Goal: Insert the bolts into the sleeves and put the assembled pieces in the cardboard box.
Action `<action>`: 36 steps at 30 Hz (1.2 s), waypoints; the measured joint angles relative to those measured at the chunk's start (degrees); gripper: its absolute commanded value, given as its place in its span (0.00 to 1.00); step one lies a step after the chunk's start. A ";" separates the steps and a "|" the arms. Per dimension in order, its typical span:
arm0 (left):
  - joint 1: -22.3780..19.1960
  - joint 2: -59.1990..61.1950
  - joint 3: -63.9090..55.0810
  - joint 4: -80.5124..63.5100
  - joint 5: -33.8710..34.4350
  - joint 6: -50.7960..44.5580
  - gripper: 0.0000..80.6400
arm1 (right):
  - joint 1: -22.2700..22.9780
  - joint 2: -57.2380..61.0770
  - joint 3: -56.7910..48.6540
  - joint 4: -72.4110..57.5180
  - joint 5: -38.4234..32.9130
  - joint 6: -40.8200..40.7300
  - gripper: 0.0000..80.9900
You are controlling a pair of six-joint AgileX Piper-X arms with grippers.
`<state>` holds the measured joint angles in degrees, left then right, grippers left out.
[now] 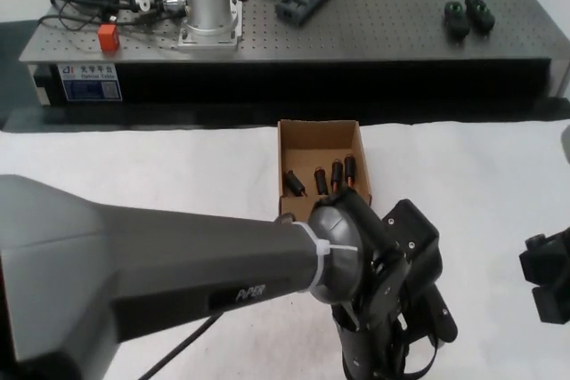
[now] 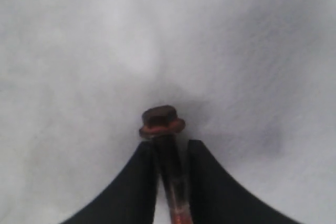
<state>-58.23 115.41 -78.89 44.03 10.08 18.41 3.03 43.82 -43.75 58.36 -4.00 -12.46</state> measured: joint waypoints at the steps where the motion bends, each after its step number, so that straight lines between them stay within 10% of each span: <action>1: -0.10 0.00 0.00 0.00 0.31 0.45 0.01 | 0.00 -0.12 0.00 0.15 0.00 0.28 0.05; 13: 7.88 -22.53 8.65 -16.00 -4.59 -22.24 0.01 | -0.06 -7.74 6.79 0.07 -6.07 4.40 0.05; 22: 12.81 -45.41 32.41 -48.76 6.72 -43.52 0.01 | 5.37 -8.21 21.30 -26.44 -30.24 23.82 0.05; 36: 12.81 -48.84 40.24 -62.53 9.72 -54.69 0.01 | 19.10 3.74 22.91 -63.54 -34.75 38.16 0.05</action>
<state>-45.43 66.57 -38.65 -18.50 19.80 -36.28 22.13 47.56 -20.84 -5.18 -38.75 25.71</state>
